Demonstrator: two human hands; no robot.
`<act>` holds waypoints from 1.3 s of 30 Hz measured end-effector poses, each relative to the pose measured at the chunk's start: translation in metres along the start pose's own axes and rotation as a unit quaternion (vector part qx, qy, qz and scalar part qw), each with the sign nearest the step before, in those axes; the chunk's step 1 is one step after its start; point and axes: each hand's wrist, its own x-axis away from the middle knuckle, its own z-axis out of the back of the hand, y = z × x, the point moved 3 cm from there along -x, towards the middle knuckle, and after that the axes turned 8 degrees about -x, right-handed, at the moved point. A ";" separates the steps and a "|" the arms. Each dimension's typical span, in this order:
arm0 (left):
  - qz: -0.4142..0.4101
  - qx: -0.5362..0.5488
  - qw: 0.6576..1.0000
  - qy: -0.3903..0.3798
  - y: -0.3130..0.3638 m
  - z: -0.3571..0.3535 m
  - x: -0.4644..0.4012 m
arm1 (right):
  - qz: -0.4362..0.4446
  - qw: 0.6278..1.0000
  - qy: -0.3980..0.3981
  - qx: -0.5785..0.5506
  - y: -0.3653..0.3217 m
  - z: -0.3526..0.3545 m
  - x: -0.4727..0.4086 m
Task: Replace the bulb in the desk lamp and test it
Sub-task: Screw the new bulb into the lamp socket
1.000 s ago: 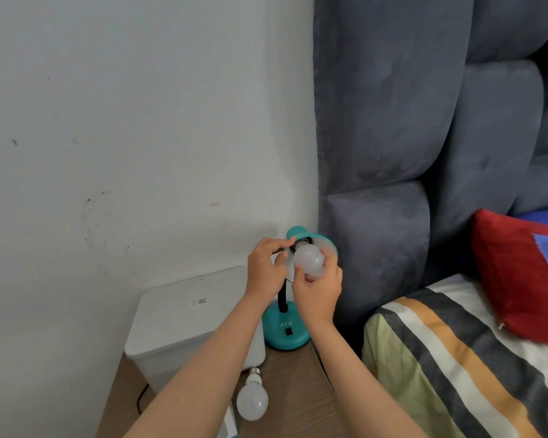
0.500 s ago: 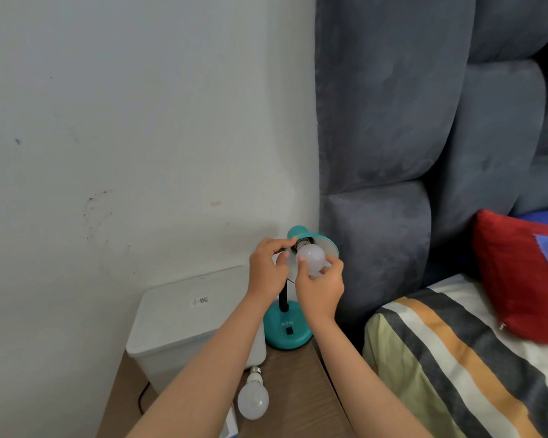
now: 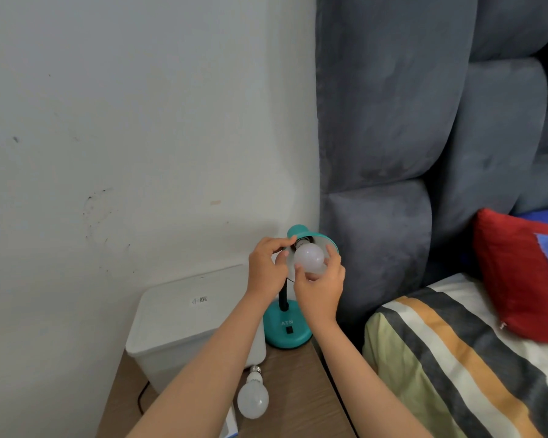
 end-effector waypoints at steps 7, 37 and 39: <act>-0.003 -0.002 1.000 -0.003 0.000 0.000 0.001 | -0.038 0.999 0.019 -0.011 -0.004 0.003 -0.001; 0.001 -0.007 1.000 0.006 -0.001 -0.001 0.001 | -0.056 0.998 0.036 -0.022 0.000 0.005 -0.008; 0.002 -0.007 1.000 0.006 -0.001 -0.001 0.001 | -0.043 0.998 0.034 -0.015 -0.003 0.005 -0.007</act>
